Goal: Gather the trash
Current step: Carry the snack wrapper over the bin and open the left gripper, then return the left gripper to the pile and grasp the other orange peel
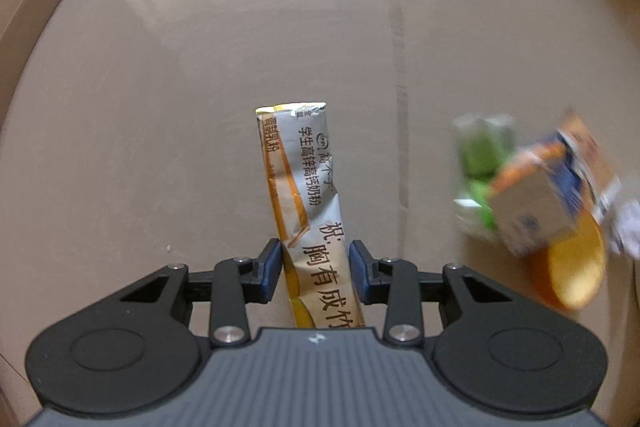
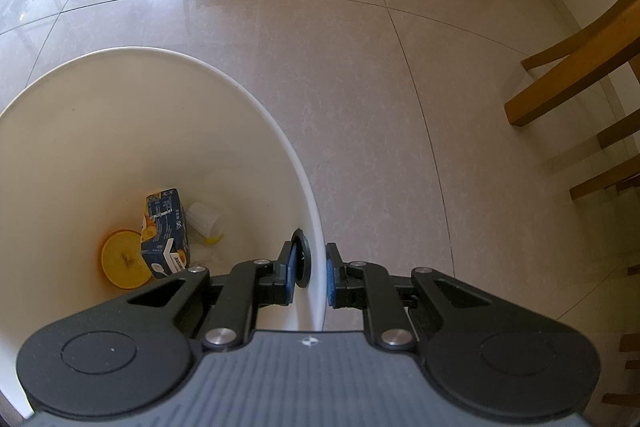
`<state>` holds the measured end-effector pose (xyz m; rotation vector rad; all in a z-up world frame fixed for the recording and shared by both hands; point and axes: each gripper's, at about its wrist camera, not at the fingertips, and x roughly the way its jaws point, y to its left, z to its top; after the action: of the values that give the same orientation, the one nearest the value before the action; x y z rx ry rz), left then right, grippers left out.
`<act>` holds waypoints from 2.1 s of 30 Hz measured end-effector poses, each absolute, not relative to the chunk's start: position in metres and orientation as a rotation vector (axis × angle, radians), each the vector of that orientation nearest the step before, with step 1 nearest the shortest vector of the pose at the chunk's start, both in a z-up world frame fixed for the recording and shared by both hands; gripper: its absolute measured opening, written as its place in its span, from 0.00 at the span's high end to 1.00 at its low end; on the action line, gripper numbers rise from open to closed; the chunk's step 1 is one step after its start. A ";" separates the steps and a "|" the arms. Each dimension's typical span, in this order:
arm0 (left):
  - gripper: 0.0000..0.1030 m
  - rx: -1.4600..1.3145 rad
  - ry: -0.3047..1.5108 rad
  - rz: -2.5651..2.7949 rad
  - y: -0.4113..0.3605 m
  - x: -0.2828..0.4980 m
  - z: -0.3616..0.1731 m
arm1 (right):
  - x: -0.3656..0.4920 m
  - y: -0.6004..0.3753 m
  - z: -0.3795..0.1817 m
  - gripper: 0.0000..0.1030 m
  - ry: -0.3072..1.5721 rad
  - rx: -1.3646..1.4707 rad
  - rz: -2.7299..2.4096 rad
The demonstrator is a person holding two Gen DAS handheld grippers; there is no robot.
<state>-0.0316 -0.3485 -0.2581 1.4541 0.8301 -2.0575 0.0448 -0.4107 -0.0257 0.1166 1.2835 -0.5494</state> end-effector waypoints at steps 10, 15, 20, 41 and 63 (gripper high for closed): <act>0.66 1.432 0.741 -2.345 -0.286 -0.053 -0.122 | 0.043 -0.412 -0.025 0.83 1.281 0.117 -0.544; 0.66 1.383 0.722 -2.479 -0.259 -0.057 -0.041 | 0.042 -0.414 -0.024 0.83 1.280 0.132 -0.537; 0.66 1.327 0.723 -2.604 -0.238 -0.067 0.038 | 0.043 -0.415 -0.024 0.83 1.279 0.139 -0.536; 0.10 1.039 0.754 -2.693 -0.190 -0.127 0.121 | 0.041 -0.417 -0.024 0.83 1.276 0.161 -0.527; 0.07 0.807 0.826 -2.276 -0.188 -0.067 0.004 | 0.044 -0.416 -0.027 0.83 1.274 0.142 -0.533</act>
<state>-0.0672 -0.1879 0.0039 0.8068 0.8257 -2.2760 0.0442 -0.4161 -0.0274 0.1418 1.2741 -0.5326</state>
